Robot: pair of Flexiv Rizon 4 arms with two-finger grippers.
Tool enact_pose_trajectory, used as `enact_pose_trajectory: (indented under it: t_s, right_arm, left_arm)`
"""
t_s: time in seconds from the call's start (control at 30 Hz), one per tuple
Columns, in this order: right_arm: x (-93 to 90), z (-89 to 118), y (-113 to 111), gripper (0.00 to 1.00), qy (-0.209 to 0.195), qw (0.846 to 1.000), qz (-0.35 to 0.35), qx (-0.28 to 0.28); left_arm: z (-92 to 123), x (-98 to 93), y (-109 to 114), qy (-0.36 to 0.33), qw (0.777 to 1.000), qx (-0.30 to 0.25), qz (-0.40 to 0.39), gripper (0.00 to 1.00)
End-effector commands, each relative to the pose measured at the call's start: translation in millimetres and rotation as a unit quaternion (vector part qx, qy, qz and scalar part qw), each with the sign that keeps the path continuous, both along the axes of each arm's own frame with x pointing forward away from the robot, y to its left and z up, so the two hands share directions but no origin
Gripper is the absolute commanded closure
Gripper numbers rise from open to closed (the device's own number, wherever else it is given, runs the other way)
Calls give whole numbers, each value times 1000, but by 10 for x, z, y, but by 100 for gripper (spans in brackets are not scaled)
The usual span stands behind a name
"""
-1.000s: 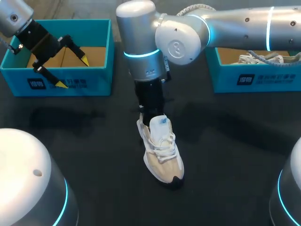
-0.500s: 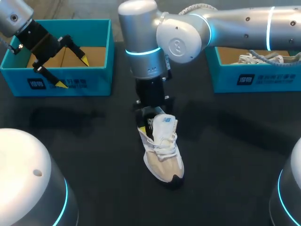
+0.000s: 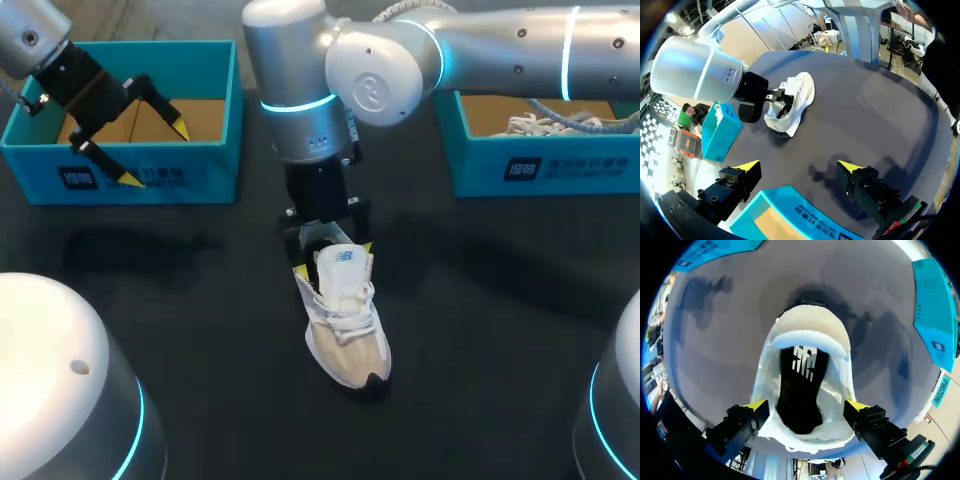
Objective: Take the shoe out of the shoebox, open the shoe tongue, remove and reinsert the insole, then place the shoe into the shoebox
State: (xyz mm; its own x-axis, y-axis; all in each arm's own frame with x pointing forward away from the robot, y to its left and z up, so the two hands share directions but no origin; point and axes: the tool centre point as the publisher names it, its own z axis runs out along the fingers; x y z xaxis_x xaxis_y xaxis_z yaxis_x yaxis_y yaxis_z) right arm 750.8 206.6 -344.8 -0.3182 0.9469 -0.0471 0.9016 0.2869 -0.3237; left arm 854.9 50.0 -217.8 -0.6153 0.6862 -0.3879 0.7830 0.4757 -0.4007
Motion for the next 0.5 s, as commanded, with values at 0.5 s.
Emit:
enact_pose_trajectory:
  t_s: [0.5]
  right_arm:
    - [-328,653,-25,0,-79,997,-21,-8]
  left_arm:
    - [0,10,-1,1,1000,2,-1,0]
